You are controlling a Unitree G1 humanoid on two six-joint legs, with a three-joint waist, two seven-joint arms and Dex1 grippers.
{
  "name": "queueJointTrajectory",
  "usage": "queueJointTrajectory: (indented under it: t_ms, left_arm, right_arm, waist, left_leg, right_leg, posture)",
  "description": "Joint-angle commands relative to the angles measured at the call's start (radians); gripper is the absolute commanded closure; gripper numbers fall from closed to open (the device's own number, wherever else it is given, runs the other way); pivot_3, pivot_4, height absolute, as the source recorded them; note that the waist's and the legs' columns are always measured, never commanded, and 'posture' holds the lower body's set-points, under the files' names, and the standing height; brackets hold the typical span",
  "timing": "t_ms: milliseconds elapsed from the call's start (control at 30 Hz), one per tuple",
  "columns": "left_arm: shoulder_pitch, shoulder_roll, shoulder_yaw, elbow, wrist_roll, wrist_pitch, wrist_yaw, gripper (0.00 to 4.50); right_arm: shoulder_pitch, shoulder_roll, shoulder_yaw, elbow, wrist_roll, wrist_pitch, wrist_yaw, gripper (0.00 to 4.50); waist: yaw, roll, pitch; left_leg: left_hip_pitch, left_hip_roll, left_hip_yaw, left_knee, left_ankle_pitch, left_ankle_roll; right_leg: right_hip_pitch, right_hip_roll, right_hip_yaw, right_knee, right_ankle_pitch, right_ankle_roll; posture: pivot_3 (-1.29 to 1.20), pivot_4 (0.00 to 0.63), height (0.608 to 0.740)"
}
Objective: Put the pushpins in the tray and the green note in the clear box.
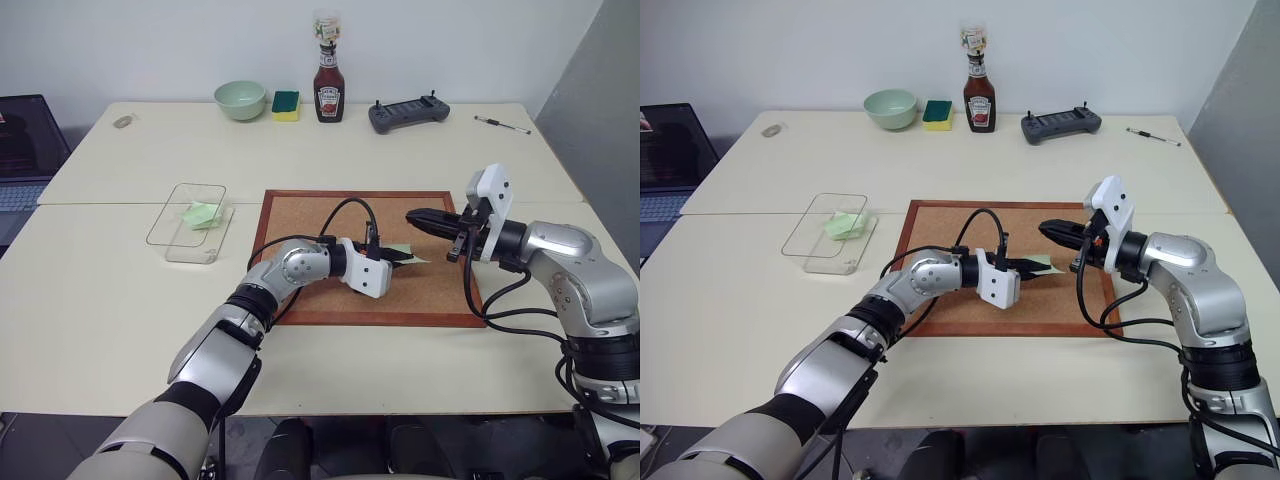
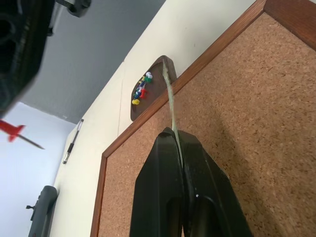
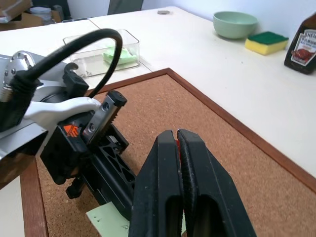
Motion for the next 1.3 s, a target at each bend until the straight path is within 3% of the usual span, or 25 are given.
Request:
queueJointTrajectory:
  t_ms: [33, 233, 500, 967, 1300]
  left_arm:
    - [-0.006, 0.008, 0.005, -0.008, -0.005, -0.014, 0.025, 4.49]
    - [0.034, 0.056, 0.047, -0.073, -0.082, 0.037, -0.026, 4.49]
    - [0.122, 0.123, 0.075, -0.261, -0.149, 0.139, -0.075, 4.49]
    - [0.166, 0.137, 0.079, -0.383, -0.178, 0.236, -0.100, 4.49]
    - [0.166, 0.142, 0.080, -0.389, -0.178, 0.244, -0.098, 4.50]
  right_arm:
    - [-0.026, -0.007, -0.048, -0.013, 0.021, -0.003, -0.021, 4.50]
    - [0.007, -0.063, -0.076, 0.039, -0.038, -0.058, -0.048, 4.50]
    - [0.054, -0.150, -0.032, 0.277, -0.289, -0.281, -0.153, 4.50]
    - [0.000, -0.143, 0.036, 0.518, -0.477, -0.384, -0.244, 4.50]
    - [0.000, -0.126, 0.022, 0.501, -0.470, -0.354, -0.242, 2.46]
  waist:
    - [0.000, 0.000, 0.000]
    - [0.000, 0.000, 0.000]
    - [0.000, 0.000, 0.000]
    - [-0.008, 0.000, 0.000]
    - [-0.009, 0.000, 0.000]
  left_leg:
    - [0.000, 0.000, 0.000, 0.000, 0.000, 0.000]
    - [0.000, 0.000, 0.000, 0.000, 0.000, 0.000]
    - [-0.001, 0.000, 0.001, 0.000, 0.000, 0.000]
    - [0.000, 0.000, 0.001, 0.001, 0.000, 0.000]
    - [0.000, 0.000, 0.001, 0.001, 0.000, 0.000]
  right_leg:
    - [0.000, 0.000, 0.000, 0.000, 0.000, 0.000]
    - [0.000, 0.000, 0.000, 0.000, 0.000, 0.000]
    - [-0.001, 0.000, 0.001, 0.000, 0.000, 0.000]
    - [-0.001, 0.000, 0.001, 0.001, 0.000, 0.000]
    - [-0.001, 0.000, 0.001, 0.001, 0.000, 0.000]
  posture:
    - [0.00, 0.150, 0.740]
    - [0.00, 0.150, 0.740]
    - [0.00, 0.150, 0.740]
    - [0.00, 0.150, 0.740]
    - [0.00, 0.150, 0.740]
